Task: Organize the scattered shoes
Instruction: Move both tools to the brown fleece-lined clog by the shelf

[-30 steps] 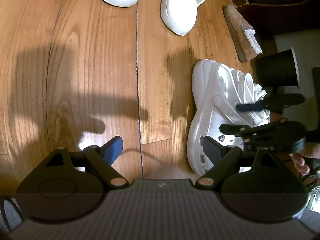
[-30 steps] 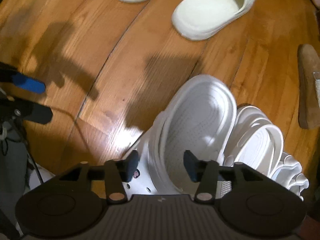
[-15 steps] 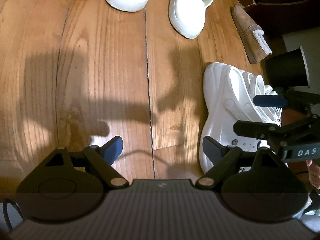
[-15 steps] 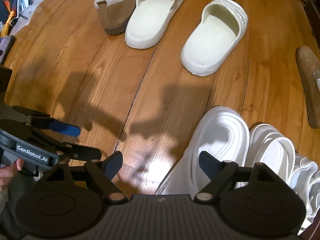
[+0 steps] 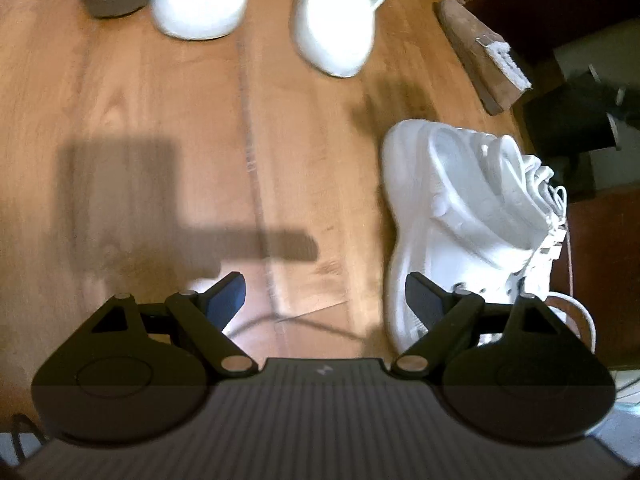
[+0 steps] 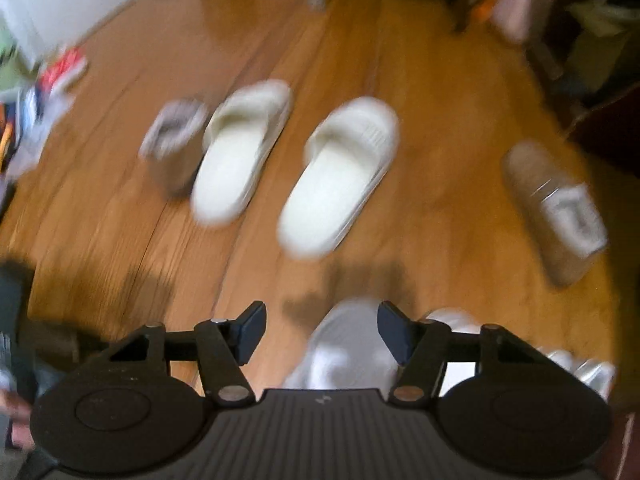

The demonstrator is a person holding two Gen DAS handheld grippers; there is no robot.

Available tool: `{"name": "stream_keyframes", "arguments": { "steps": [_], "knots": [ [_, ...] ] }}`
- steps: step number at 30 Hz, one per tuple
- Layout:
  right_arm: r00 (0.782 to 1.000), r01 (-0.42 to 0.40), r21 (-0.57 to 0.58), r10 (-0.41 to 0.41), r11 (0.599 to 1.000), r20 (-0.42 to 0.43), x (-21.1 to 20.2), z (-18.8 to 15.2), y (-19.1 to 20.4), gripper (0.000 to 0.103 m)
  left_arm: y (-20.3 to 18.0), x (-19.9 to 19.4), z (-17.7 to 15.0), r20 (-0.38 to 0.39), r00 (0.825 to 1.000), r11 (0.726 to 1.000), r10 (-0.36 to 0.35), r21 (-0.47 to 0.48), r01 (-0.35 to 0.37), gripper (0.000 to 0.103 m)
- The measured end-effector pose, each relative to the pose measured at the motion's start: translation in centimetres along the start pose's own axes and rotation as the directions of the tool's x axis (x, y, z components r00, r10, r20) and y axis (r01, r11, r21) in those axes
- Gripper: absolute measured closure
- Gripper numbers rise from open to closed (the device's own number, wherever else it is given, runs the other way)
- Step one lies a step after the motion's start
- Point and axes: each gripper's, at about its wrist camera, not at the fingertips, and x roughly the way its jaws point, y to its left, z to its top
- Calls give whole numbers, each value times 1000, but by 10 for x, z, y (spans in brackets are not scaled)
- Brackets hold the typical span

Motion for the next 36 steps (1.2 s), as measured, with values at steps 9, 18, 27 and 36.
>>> {"name": "stream_keyframes", "arguments": {
  "steps": [9,18,27,36],
  "knots": [
    [1000,-27,449,24,893,12,17,1,-169,29,-81,37,46,-140,990,998,35,61,-26,16],
    [999,29,484,-40,875,13,54,-14,-256,63,-164,98,153,-157,984,996,-84,-43,78,16],
    [998,56,473,-55,879,-17,71,-18,-296,63,-209,181,233,-147,968,951,-205,-265,162,16],
    [998,53,529,-55,847,-12,93,-5,-322,58,-225,230,265,-100,966,932,-238,-303,199,17]
  ]
}}
